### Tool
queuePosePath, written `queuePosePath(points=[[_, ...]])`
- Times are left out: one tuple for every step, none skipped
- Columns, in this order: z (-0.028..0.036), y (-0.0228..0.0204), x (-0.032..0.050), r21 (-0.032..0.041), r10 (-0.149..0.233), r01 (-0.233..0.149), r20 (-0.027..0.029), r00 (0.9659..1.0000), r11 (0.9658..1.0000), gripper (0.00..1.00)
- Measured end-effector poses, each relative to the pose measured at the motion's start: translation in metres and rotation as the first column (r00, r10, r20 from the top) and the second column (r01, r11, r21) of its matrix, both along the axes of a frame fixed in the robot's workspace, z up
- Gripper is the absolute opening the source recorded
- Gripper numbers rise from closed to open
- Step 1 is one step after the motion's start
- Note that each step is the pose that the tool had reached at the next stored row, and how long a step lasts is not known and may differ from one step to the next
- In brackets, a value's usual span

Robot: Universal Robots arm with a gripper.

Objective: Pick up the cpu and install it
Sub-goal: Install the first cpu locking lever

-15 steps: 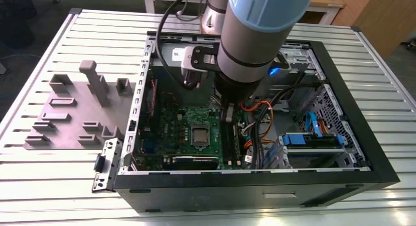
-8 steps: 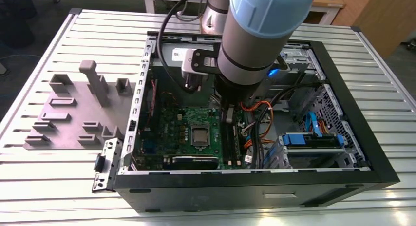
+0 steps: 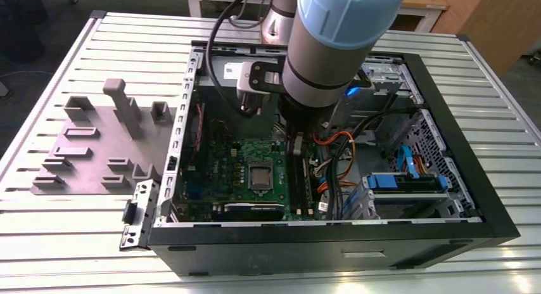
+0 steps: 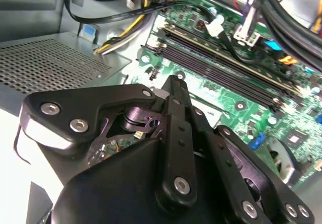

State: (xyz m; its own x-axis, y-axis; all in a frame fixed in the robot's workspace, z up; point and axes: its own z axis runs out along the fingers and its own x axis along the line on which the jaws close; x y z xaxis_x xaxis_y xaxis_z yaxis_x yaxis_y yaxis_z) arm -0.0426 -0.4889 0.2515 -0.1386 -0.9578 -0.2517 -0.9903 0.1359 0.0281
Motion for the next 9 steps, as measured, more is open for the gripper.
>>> queuePosePath(points=[[-0.0008, 0.0011, 0.0, 0.0022, 0.0, 0.0, 0.0, 1.0, 1.0, 0.11], [-0.0016, 0.0022, 0.0, 0.0049, 0.0, 0.0, 0.0, 1.0, 1.0, 0.11], [-0.0023, 0.0031, 0.0, 0.0077, 0.0, 0.0, 0.0, 1.0, 1.0, 0.11], [-0.003, 0.0038, 0.0, 0.0102, 0.0, 0.0, 0.0, 1.0, 0.9999, 0.11], [-0.0038, 0.0044, 0.0, 0.0117, 0.0, 0.0, 0.0, 1.0, 0.9999, 0.11], [-0.0047, 0.0051, 0.0, 0.0128, 0.0, 0.0, 0.0, 1.0, 0.9999, 0.11], [-0.0054, 0.0059, -0.0001, 0.0135, 0.0, 0.0, -0.0001, 1.0, 0.9999, 0.11], [-0.0061, 0.0067, -0.0001, 0.0144, 0.0, 0.0, -0.0001, 1.0, 0.9999, 0.11], [-0.0069, 0.0076, -0.0001, 0.0154, 0.0, 0.0, -0.0001, 1.0, 0.9999, 0.11]])
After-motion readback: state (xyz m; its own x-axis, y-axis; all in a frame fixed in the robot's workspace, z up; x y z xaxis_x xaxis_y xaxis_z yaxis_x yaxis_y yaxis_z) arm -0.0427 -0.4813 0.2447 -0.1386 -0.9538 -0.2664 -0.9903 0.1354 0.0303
